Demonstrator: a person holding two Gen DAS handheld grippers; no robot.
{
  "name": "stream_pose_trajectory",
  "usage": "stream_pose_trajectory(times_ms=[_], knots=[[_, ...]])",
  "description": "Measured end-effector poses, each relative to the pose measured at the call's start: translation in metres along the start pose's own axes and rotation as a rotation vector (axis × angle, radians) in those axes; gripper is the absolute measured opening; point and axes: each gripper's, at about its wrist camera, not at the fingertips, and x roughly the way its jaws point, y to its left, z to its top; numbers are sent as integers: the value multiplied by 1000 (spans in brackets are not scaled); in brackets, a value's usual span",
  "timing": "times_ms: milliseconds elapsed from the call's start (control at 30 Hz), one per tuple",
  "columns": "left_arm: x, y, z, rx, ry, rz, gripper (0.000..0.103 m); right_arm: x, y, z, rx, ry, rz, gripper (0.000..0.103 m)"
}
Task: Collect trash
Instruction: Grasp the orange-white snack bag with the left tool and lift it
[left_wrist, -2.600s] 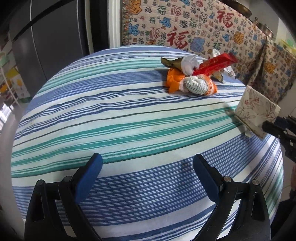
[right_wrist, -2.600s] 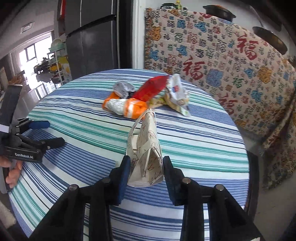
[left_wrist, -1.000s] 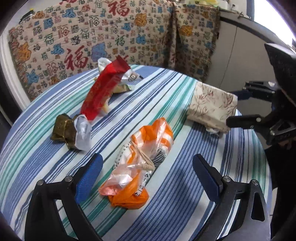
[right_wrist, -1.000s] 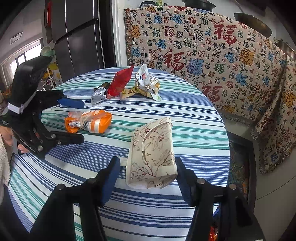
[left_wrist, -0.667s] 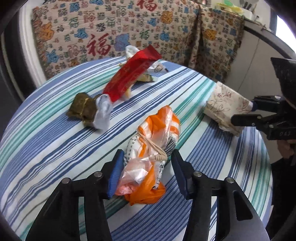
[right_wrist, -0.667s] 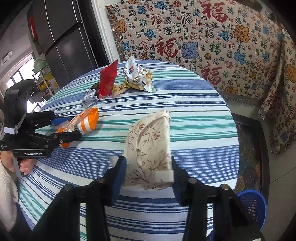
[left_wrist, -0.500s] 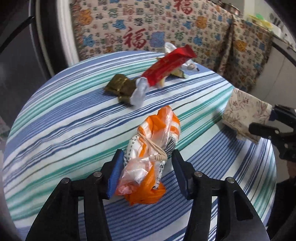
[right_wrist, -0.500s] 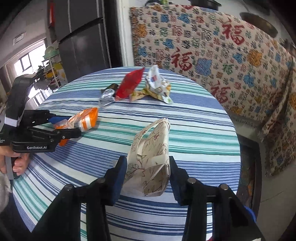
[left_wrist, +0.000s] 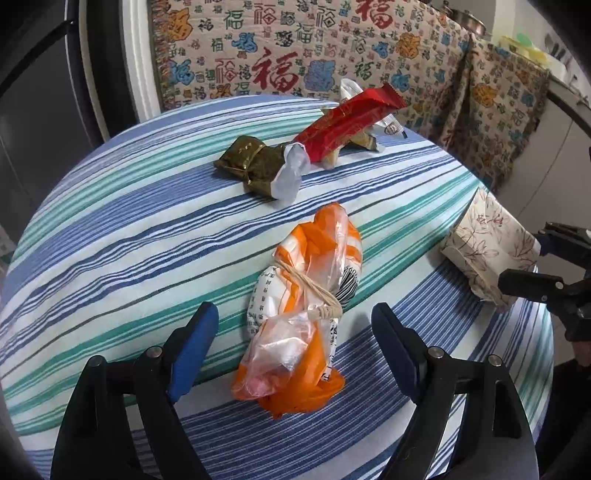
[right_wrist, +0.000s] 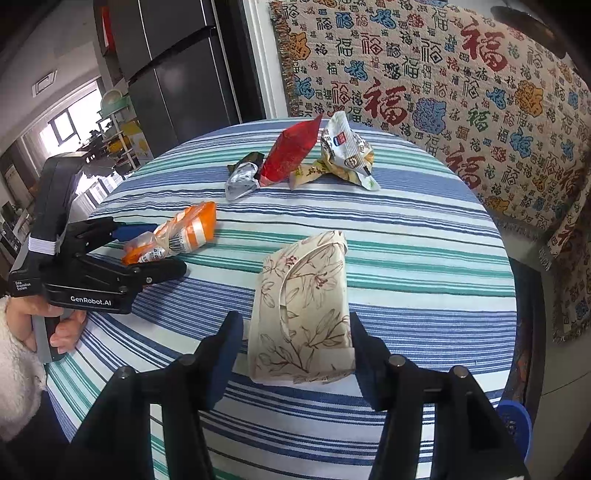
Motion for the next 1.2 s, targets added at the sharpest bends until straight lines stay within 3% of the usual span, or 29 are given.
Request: stream_pose_trajectory(times_ms=[33, 67, 100, 133, 600, 1200], knots=[[1, -1, 1, 2, 1, -4, 85, 2, -2, -1, 12, 16, 11, 54], [1, -2, 1, 6, 1, -5, 77, 4, -3, -1, 22, 26, 15, 43], [0, -4, 1, 18, -5, 4, 57, 4, -4, -1, 29, 28, 17, 43], [-1, -7, 1, 28, -6, 10, 50, 2, -3, -1, 33, 26, 12, 41], [-25, -15, 8, -50, -64, -3, 50, -29, -9, -1, 38, -47, -94, 39], [-42, -52, 14, 26, -119, 21, 50, -46, -25, -6, 70, -83, -139, 35]])
